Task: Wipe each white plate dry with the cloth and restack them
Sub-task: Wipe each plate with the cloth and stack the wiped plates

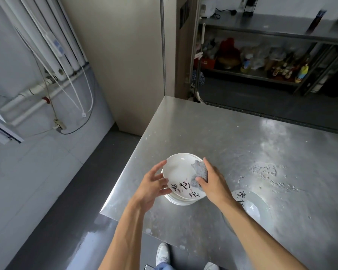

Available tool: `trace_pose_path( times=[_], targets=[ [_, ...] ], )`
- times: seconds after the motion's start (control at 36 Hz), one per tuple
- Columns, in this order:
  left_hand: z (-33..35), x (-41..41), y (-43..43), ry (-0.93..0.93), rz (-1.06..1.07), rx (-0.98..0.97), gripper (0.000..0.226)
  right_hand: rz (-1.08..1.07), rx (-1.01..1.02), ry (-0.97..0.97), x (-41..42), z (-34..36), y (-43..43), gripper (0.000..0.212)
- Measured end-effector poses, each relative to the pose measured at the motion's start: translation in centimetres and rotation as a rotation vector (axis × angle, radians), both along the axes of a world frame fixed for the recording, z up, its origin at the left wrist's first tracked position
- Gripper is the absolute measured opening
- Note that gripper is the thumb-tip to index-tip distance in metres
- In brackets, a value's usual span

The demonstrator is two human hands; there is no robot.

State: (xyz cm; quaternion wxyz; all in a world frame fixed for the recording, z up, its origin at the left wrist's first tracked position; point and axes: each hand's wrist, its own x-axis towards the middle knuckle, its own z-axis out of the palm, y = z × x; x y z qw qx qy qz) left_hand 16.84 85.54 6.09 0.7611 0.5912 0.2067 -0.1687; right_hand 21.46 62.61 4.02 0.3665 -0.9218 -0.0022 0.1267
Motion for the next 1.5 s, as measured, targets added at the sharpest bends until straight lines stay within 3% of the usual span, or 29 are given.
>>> trace_pose_path(
  times=[0.14,0.25,0.31,0.61,0.83,1.06,1.28,1.42,1.5],
  targets=[
    [0.3,-0.2,-0.3,0.026,0.016,-0.014,0.076,0.084,-0.110,-0.002,-0.1,-0.4,0.2,0.064],
    [0.1,-0.5,-0.8,0.023,0.038,0.028,0.078,0.148,-0.449,-0.181,-0.2,-0.8,0.4,0.056],
    [0.0,-0.8,-1.0,0.008,0.056,0.035,0.076,0.157,-0.495,-0.229,-0.1,-0.6,0.8,0.056],
    [1.4,-1.5,-2.1,-0.132,0.093,0.013,0.081,0.202,-0.108,-0.283,0.9,2.5,4.6,0.061],
    [1.7,-1.9,-2.1,-0.185,0.270,-0.029,0.068,0.589,0.031,-0.295,-1.3,5.4,6.3,0.060],
    [2.1,-2.6,0.3,-0.199,0.359,-0.030,0.069,0.572,-0.113,-0.244,-1.8,5.7,2.9,0.061],
    [2.7,-3.0,-1.7,-0.196,0.227,0.012,0.074,0.299,-0.230,-0.395,1.2,5.9,2.4,0.068],
    [3.4,-2.8,-2.7,-0.243,0.149,0.039,0.077,0.404,-0.103,-0.358,1.2,7.1,4.2,0.079],
    [3.9,-2.7,-2.6,-0.269,0.162,0.046,0.076,0.495,0.009,-0.366,0.3,7.2,5.1,0.075]
  ],
)
